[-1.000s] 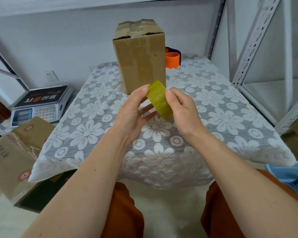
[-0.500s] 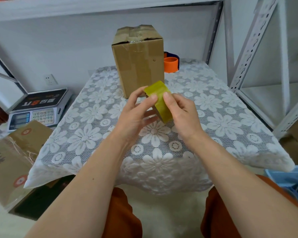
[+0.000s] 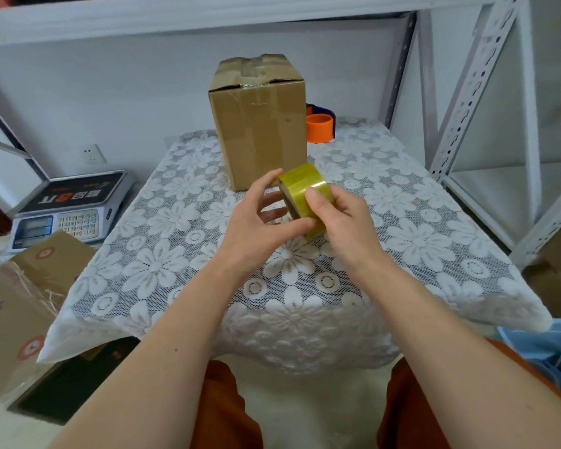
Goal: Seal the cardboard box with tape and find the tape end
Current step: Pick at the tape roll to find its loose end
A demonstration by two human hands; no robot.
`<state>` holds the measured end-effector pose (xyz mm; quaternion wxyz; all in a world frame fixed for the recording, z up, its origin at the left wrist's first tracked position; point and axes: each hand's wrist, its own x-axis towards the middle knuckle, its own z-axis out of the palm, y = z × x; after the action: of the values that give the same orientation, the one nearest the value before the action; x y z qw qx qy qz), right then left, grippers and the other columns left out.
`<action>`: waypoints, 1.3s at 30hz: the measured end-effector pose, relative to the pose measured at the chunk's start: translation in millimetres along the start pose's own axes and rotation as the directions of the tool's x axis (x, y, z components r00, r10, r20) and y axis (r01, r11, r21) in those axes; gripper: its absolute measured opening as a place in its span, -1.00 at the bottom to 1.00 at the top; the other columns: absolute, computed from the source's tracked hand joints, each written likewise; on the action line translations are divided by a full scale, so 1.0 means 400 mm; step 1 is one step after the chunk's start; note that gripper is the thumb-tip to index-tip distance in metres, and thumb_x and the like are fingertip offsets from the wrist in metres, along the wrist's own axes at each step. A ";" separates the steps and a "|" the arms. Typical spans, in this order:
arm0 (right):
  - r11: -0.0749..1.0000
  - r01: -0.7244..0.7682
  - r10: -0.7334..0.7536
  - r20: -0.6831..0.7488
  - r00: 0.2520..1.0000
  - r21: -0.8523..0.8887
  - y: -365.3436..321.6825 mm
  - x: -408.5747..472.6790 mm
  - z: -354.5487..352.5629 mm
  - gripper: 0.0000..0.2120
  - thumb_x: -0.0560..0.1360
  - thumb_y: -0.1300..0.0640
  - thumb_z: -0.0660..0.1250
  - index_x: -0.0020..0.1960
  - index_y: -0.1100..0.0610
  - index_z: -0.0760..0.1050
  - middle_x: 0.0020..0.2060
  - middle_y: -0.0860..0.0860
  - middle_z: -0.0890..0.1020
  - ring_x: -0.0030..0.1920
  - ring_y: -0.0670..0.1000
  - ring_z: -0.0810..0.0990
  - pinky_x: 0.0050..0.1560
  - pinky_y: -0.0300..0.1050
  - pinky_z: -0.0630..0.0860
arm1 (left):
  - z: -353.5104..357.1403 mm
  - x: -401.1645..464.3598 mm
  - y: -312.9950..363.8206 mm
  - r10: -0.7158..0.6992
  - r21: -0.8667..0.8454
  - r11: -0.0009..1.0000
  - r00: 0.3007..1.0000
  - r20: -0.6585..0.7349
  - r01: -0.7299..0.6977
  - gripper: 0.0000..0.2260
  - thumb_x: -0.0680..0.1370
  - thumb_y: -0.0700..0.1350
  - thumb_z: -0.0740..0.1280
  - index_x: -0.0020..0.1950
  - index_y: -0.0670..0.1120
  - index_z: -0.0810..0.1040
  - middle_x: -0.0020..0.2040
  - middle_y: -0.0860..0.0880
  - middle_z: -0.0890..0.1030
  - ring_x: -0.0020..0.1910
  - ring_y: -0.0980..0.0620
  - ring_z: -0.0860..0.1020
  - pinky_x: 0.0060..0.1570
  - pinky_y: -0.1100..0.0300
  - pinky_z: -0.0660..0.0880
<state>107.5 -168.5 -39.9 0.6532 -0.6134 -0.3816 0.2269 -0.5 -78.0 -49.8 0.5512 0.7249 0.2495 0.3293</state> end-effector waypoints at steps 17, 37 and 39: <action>0.998 -0.059 0.059 -0.022 0.998 -0.021 0.000 0.000 0.006 -0.70 0.47 -0.02 0.38 -0.03 0.24 0.56 -0.06 0.22 0.65 -0.13 0.07 0.61 0.00 0.03 0.56 | 0.010 0.003 -0.022 0.385 0.482 0.818 0.921 -0.055 -0.314 -0.21 0.24 -0.21 0.55 0.41 0.00 0.31 0.35 0.01 0.34 0.35 0.11 0.35 0.28 0.30 0.35; 0.989 0.003 -0.007 -0.025 1.000 -0.145 0.004 0.012 0.006 -0.83 0.53 0.10 0.30 0.00 0.20 0.44 -0.22 0.03 0.53 -0.25 -0.07 0.47 -0.23 -0.17 0.46 | 0.009 -0.008 0.021 -0.185 -0.352 0.918 0.982 0.024 0.182 -0.78 0.41 -0.42 0.39 0.02 -0.24 0.62 -0.17 -0.17 0.70 -0.20 -0.04 0.67 -0.04 0.15 0.62; 0.983 0.027 -0.029 -0.008 1.000 -0.183 0.004 0.012 0.005 -0.86 0.54 0.10 0.28 -0.02 0.18 0.41 -0.24 0.00 0.49 -0.28 -0.09 0.43 -0.27 -0.24 0.42 | 0.011 -0.009 0.018 -0.185 -0.377 0.908 0.982 0.028 0.182 -0.82 0.45 -0.40 0.36 0.01 -0.25 0.64 -0.15 -0.18 0.70 -0.18 -0.04 0.66 -0.02 0.16 0.61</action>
<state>108.9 -163.4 -40.4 0.5991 -0.6667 -0.4059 0.1786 0.4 -85.3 -44.5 0.7077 0.5772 0.2507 0.3211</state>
